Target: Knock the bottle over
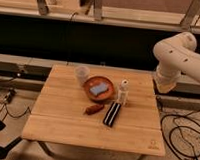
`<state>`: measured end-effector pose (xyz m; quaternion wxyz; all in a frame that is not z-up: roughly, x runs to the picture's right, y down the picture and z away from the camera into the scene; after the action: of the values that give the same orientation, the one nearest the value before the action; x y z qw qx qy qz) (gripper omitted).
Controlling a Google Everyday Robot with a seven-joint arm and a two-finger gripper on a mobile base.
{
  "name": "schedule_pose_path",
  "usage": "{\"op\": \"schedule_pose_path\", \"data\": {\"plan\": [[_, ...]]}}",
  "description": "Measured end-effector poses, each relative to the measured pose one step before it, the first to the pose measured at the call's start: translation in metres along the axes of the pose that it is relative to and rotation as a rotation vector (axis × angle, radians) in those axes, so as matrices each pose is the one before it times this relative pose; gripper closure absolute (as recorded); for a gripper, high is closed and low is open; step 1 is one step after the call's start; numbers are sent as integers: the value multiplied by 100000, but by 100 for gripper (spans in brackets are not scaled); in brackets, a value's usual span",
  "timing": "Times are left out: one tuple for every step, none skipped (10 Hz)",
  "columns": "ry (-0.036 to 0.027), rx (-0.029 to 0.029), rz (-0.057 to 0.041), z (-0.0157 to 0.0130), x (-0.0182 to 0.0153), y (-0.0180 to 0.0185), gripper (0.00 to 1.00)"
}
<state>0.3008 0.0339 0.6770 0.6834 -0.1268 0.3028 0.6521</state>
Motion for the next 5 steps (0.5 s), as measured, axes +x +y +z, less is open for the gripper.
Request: {"op": "schedule_pose_path", "data": {"plan": [[1625,155,-2231,200,818,922,100],[2005,-281,-2796,307,834,1293,100],[1601,-617,-2930,249,468,1462,100],[1971,-716,-3574,441,311,1808,100],[1661,-382,-3145,445,34,1476,100]]}}
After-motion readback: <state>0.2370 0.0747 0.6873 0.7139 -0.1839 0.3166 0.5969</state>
